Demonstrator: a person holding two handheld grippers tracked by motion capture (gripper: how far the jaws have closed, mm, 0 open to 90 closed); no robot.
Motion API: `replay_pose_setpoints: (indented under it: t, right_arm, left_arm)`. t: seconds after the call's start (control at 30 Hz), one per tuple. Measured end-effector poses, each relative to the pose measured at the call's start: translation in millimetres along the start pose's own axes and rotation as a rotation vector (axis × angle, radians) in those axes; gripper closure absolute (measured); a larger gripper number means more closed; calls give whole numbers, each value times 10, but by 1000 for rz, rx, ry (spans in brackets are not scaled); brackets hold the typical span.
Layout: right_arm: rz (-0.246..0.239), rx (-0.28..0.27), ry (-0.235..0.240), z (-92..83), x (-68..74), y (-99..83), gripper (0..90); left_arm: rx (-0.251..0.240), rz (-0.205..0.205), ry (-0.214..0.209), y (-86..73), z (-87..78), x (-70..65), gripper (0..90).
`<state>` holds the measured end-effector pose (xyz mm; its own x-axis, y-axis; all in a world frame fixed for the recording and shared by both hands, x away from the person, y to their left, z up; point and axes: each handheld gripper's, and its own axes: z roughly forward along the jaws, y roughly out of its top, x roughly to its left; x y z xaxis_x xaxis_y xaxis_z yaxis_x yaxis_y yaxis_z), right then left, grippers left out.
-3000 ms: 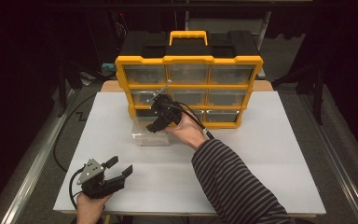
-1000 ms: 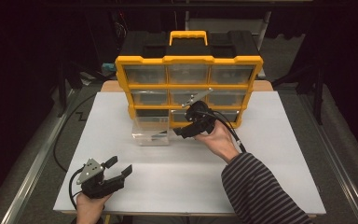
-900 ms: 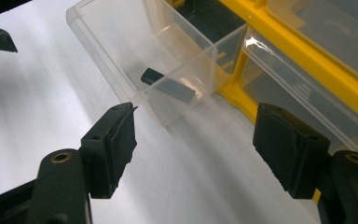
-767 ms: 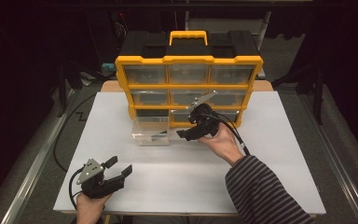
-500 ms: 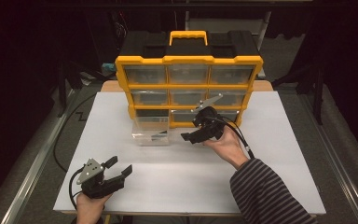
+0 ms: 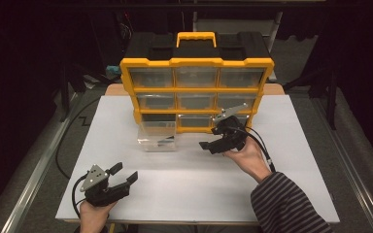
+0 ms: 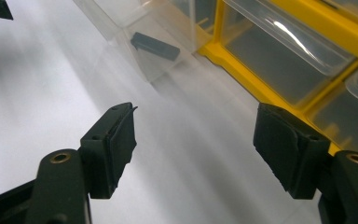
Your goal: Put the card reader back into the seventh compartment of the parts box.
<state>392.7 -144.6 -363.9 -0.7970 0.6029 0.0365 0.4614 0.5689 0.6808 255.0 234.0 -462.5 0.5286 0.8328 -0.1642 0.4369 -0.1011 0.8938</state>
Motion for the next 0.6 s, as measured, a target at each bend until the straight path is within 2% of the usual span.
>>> replay_pose_setpoints:
  t: [0.6]
  right_arm:
    - [54,-44,-60,-240,-106,-441,314]
  left_arm:
    - [2,0,3,-1,4,-6,312]
